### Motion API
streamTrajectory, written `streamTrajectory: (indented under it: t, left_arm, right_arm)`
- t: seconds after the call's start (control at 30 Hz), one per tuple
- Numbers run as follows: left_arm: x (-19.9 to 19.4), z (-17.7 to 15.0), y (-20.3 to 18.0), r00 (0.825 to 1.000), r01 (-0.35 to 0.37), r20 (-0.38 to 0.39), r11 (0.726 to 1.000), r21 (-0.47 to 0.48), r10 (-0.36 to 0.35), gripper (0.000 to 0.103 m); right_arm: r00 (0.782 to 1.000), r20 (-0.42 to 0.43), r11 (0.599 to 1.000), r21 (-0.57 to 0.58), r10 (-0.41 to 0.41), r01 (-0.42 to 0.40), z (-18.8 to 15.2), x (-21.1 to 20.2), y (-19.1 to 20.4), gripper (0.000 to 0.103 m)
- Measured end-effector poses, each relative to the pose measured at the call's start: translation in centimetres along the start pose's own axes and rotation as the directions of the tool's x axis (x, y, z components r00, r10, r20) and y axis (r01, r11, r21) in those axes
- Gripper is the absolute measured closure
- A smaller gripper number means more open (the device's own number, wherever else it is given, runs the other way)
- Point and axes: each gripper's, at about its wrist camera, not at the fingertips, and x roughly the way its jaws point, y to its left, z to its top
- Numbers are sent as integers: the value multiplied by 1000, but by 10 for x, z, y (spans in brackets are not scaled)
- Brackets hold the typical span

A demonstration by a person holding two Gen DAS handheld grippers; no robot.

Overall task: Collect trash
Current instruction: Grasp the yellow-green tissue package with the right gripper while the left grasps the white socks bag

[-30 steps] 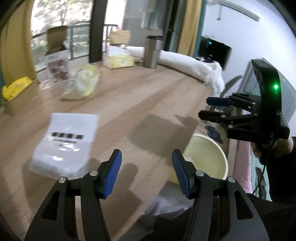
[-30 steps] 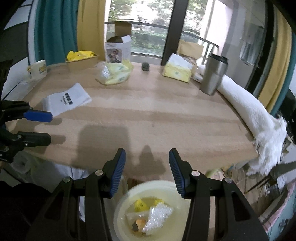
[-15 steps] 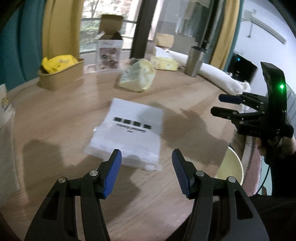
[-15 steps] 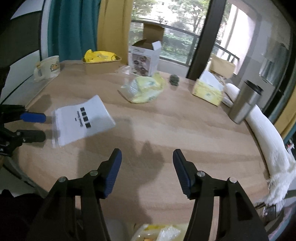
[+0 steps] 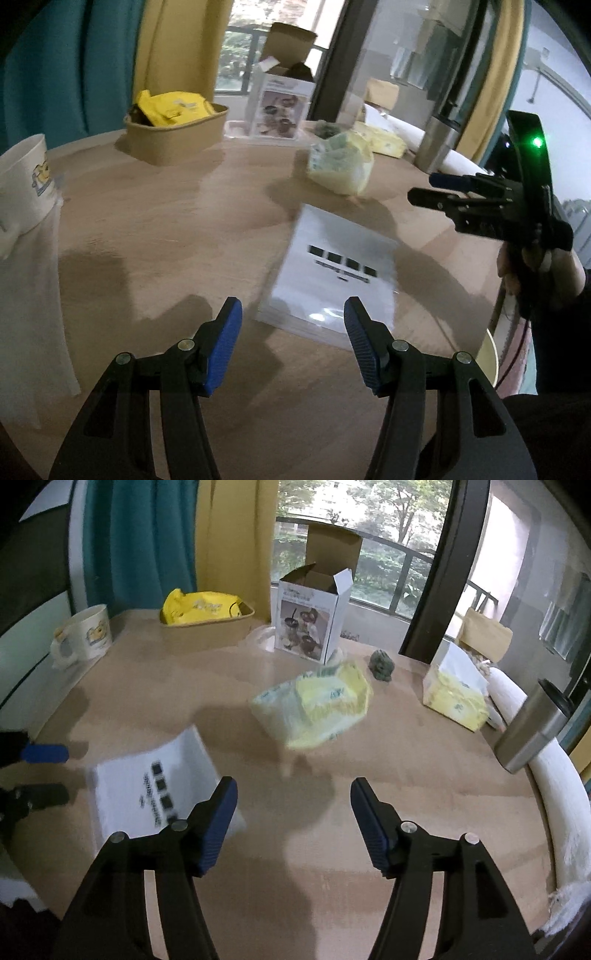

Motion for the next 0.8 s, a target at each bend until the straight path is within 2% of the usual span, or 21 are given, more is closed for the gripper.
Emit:
streamTrajectory:
  t: [0.3, 0.53, 0.6, 0.63, 0.73, 0.8]
  left_arm:
    - [11, 16, 18, 1000, -18, -19, 999, -44, 17, 42]
    - [21, 15, 12, 997, -6, -74, 999, -38, 4, 42]
    - [25, 12, 9, 995, -4, -95, 999, -33, 1, 42]
    - [26, 11, 7, 995, -5, -104, 1000, -27, 2, 42]
    - [30, 7, -1, 990, -20, -141, 1000, 18, 22, 42]
    - [32, 6, -6, 986, -44, -161, 997, 58, 53, 42]
  right_arm:
    - [999, 2, 999, 28, 32, -32, 42, 43, -6, 38]
    - [999, -13, 991, 131, 29, -27, 60, 81, -24, 38]
    - [998, -21, 988, 144, 53, -50, 60, 89, -27, 57]
    - [997, -33, 987, 149, 65, -59, 58, 92, -28, 82]
    - [997, -32, 986, 154, 74, -68, 54, 95, -31, 91]
    - [997, -13, 986, 148, 75, -72, 50, 87, -34, 91]
